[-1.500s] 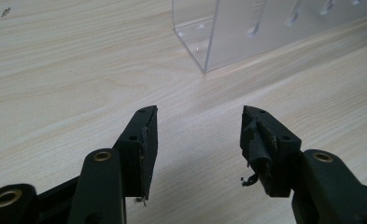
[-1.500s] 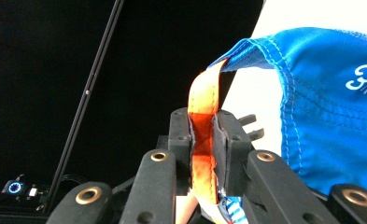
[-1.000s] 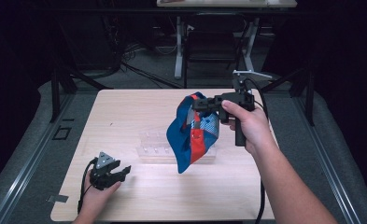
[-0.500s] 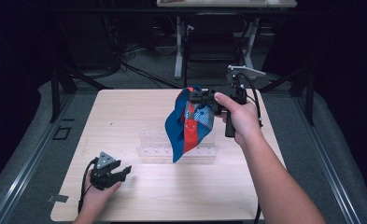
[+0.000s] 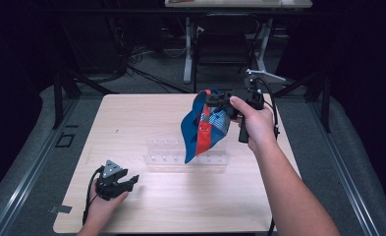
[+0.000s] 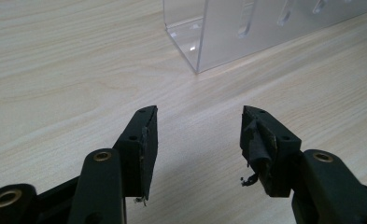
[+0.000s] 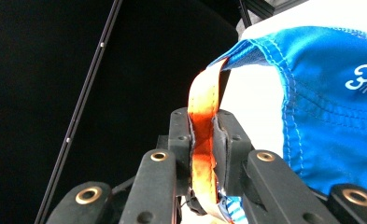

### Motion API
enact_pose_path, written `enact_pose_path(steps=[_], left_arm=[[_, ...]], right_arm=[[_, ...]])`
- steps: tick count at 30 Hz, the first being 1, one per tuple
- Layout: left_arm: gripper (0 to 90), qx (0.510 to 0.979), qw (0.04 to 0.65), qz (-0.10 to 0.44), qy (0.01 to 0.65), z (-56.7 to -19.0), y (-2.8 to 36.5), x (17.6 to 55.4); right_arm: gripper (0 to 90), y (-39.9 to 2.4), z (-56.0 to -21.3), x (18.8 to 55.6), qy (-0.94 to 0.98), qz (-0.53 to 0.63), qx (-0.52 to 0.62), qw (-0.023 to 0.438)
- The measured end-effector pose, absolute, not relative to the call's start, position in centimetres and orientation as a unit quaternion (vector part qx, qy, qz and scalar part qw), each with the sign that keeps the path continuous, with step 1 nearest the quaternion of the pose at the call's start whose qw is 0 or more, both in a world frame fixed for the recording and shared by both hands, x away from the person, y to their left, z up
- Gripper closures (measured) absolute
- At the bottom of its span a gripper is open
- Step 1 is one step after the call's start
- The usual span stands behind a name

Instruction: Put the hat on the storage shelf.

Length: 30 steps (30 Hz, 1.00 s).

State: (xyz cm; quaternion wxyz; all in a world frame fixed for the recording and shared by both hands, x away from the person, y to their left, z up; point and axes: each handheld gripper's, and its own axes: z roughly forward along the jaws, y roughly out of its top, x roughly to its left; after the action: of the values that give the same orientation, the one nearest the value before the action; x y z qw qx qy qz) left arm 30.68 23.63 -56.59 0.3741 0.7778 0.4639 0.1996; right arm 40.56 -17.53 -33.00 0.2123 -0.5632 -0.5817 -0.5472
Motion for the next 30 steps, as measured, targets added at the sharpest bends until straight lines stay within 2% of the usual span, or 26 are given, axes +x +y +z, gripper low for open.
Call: enact_pose_path(steps=[14,23,30], left_arm=[[47.6,0.781,0.392,0.202,0.442,-55.7,22.5,30.3],[50.9,0.793,0.435,0.202,0.376,-52.9,18.0,29.6],[53.9,0.801,0.443,0.203,0.346,-51.6,14.8,29.9]], right_arm=[[78.2,-17.6,-33.4,40.5,-0.577,-0.548,-0.568,0.212],[78.2,-17.4,-33.5,40.4,-0.579,-0.549,-0.561,0.220],[78.2,-17.4,-33.6,40.5,-0.581,-0.548,-0.559,0.222]])
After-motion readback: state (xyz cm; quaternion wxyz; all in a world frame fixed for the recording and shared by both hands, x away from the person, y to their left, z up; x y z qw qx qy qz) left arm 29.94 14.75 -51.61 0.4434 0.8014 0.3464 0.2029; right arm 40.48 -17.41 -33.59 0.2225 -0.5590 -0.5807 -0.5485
